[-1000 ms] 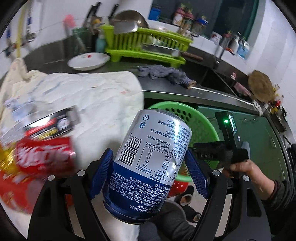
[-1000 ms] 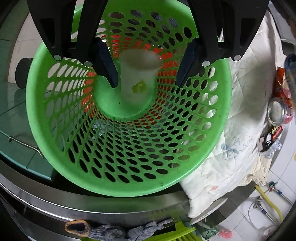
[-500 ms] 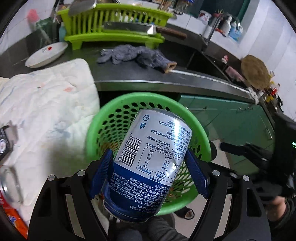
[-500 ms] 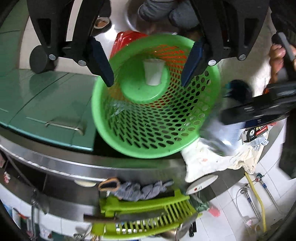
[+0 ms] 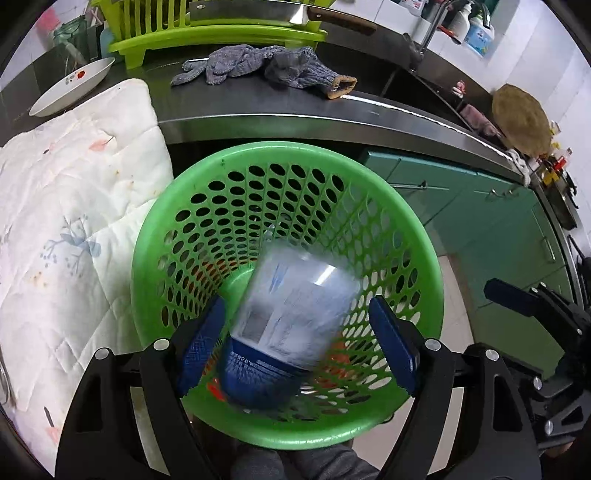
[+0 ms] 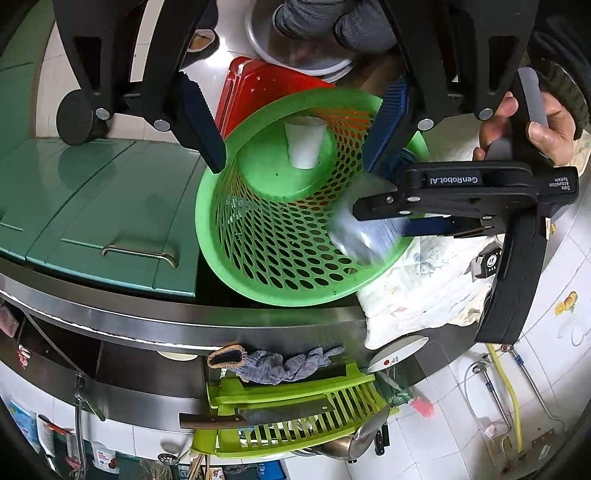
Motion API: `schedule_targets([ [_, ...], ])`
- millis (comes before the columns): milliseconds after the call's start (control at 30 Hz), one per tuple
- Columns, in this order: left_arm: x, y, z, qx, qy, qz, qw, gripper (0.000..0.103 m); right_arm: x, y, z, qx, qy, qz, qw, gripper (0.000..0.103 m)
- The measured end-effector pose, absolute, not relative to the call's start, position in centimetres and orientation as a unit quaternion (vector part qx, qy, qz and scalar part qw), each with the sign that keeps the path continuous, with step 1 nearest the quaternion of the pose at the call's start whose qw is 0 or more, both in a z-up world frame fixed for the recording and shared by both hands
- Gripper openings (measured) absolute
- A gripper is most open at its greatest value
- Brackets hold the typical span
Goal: Collect trash
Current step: 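Drop the white cup with the right tool while the left tool drops the blue can into the basket, then move both tools back over the trash on the cloth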
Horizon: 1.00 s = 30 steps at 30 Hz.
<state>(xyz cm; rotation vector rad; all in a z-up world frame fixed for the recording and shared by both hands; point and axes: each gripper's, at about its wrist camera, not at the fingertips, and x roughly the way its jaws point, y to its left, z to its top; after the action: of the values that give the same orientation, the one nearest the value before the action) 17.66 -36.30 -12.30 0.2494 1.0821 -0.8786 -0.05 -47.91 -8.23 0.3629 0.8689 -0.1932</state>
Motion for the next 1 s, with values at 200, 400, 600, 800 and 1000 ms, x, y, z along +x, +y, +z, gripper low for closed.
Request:
schedule_targets([
  [200, 17.1, -34.7, -11.1, 0.109, 0.483, -0.401, 0.771, 0.079, -0.2, -46.9, -7.3, 0.171, 0.410, -0.088, 0.892, 0.074],
  [400, 16.0, -31.5, -8.5, 0.105, 0.454, -0.395, 0.792, 0.079, -0.1, -44.4, -6.1, 0.158, 0.403, -0.065, 0.899, 0.075],
  [600, 15.1, -27.0, -6.3, 0.092, 0.432, -0.371, 0.817, 0.079, 1.2, -41.1, -5.1, 0.142, 0.398, -0.033, 0.906, 0.076],
  [800, 15.1, -21.1, -5.0, 0.072, 0.425, -0.325, 0.842, 0.079, 3.2, -38.1, -4.8, 0.132, 0.404, 0.006, 0.905, 0.076],
  [1000, 15.4, -15.1, -3.8, 0.048, 0.413, -0.273, 0.868, 0.079, 5.4, -34.8, -4.3, 0.106, 0.406, 0.041, 0.907, 0.076],
])
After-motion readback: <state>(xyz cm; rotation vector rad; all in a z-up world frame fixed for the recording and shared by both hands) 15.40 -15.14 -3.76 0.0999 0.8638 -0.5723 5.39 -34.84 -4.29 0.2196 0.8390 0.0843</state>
